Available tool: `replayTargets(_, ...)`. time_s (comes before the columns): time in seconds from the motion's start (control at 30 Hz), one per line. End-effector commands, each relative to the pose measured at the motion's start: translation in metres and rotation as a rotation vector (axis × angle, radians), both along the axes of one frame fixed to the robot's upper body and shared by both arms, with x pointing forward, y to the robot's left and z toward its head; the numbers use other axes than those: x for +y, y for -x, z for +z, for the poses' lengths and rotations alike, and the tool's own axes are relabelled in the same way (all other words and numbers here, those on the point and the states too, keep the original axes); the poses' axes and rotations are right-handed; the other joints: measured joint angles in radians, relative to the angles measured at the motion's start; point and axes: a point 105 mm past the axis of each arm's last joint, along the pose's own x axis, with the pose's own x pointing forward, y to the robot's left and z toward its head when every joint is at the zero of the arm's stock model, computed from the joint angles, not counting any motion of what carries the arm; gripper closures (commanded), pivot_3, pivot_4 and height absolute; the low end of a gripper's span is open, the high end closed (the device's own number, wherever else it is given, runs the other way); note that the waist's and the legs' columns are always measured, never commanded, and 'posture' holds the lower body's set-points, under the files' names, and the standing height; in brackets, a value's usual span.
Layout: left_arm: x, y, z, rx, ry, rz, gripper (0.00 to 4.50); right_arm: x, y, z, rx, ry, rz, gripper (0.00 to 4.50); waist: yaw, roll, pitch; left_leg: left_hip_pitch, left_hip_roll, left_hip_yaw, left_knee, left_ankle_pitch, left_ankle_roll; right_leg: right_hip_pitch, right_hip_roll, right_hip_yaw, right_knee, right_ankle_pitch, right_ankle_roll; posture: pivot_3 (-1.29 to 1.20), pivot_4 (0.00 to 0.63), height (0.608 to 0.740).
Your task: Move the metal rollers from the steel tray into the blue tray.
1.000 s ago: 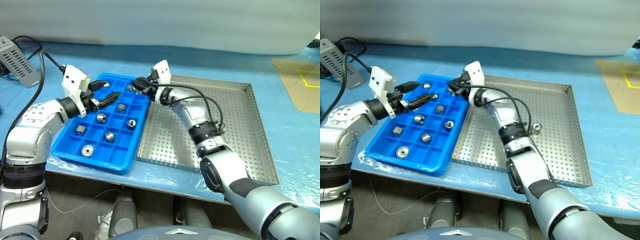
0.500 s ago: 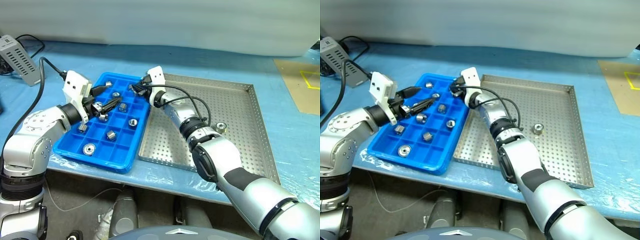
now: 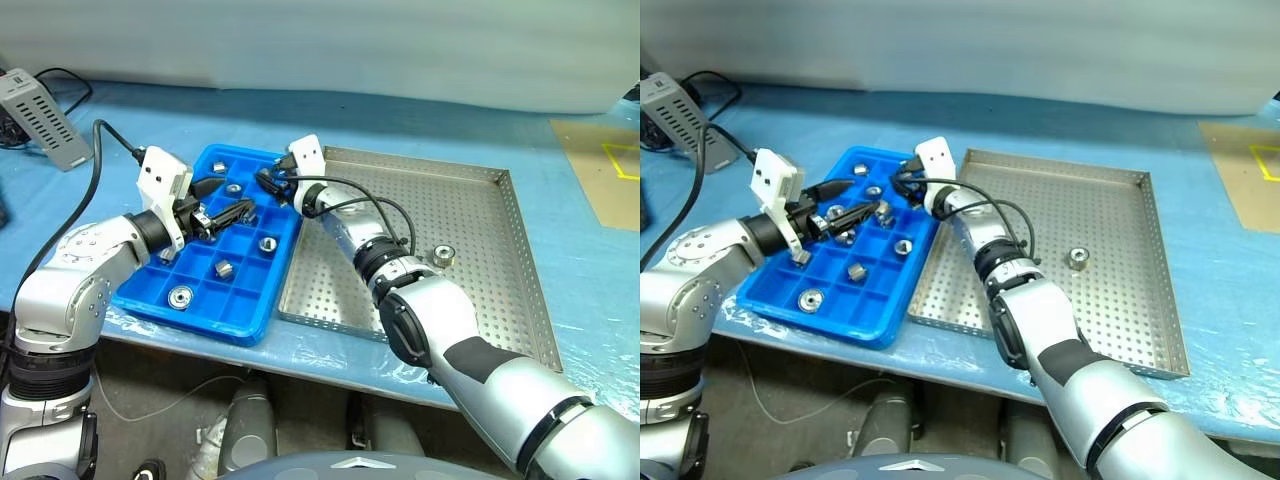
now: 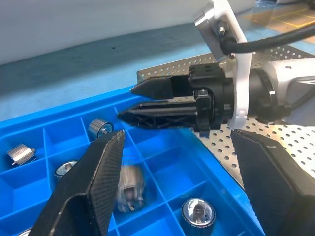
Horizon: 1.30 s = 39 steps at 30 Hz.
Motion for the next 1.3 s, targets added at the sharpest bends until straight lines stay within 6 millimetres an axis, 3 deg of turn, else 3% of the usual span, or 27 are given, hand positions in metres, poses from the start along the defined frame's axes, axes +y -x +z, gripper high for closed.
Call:
replayTargets(0.03,-0.005,0.000,0.010,-0.042,0.005,-0.029,0.84,0.003,0.000,0.025,-0.075,-0.044,0.022,1.39,-0.001,0.000,0.000,0.000,0.000,0.000,0.000,0.000,0.000,0.000,0.000,0.000,0.000,0.000,0.000,0.07,0.150,0.740)
replayTargets(0.2,-0.003,-0.004,0.010,-0.051,-0.011,-0.030,0.84,0.004,0.004,0.038,-0.121,-0.084,0.046,1.39,-0.003,0.000,0.000,0.000,0.000,0.000,0.000,0.000,0.000,0.000,0.000,0.000,0.000,0.000,0.000,0.05,0.150,0.740)
replayTargets(0.3,0.025,-0.013,0.024,-0.096,-0.035,0.049,0.84,0.005,0.008,0.049,-0.166,-0.103,0.067,1.39,-0.003,0.000,0.000,0.000,0.000,0.000,0.000,0.000,0.000,0.000,0.000,0.000,0.000,0.000,0.000,0.05,0.150,0.740)
replayTargets(0.4,0.063,-0.018,0.042,-0.137,-0.109,0.139,0.84,0.006,0.019,0.072,-0.221,-0.177,0.141,1.39,-0.007,0.000,0.000,0.000,0.000,0.000,0.000,0.000,0.000,0.000,0.001,0.000,0.000,0.000,0.000,0.05,0.150,0.740)
replayTargets(0.5,0.096,-0.014,0.060,-0.145,-0.171,0.201,0.84,-0.003,0.048,0.102,-0.274,-0.299,0.302,1.39,-0.008,-0.001,0.001,0.000,0.000,0.000,-0.001,0.000,0.000,-0.001,0.001,0.000,-0.001,0.000,0.000,0.05,0.150,0.740)
replayTargets(0.57,0.105,-0.011,0.062,-0.132,-0.199,0.214,0.84,-0.014,0.065,0.105,-0.299,-0.295,0.373,1.39,-0.003,-0.002,0.000,-0.001,0.000,0.000,-0.001,0.000,0.000,0.000,0.001,0.000,-0.003,0.002,0.004,0.06,0.150,0.740)
replayTargets(0.73,0.086,-0.002,0.045,-0.074,-0.200,0.131,0.84,-0.058,0.086,0.078,-0.255,-0.162,0.394,1.39,0.015,-0.003,0.000,0.002,-0.001,0.000,-0.002,-0.001,0.001,0.004,-0.001,-0.001,-0.004,0.001,0.003,0.06,0.150,0.740)
replayTargets(1.0,0.011,0.009,0.008,-0.003,-0.083,-0.075,0.84,-0.146,0.113,0.034,-0.086,0.085,0.366,1.39,0.010,-0.003,0.000,0.007,0.000,0.000,-0.001,0.000,-0.001,0.006,-0.001,0.001,-0.001,0.001,0.002,0.02,0.150,0.740)
replayTargets(1.17,-0.017,0.003,-0.003,0.021,0.009,-0.130,0.84,-0.205,0.104,0.015,-0.002,0.200,0.186,1.39,0.002,-0.002,0.000,0.014,-0.001,0.000,-0.002,0.000,0.001,0.014,0.000,0.003,-0.003,0.001,0.002,-0.02,0.150,0.740)
replayTargets(1.3,-0.029,-0.003,-0.007,0.023,0.023,-0.163,0.84,-0.231,0.087,0.002,-0.014,0.282,0.050,1.39,-0.004,-0.002,0.000,0.015,-0.001,0.001,-0.001,-0.001,0.002,0.014,0.000,0.004,-0.004,0.001,0.002,-0.06,0.150,0.740)
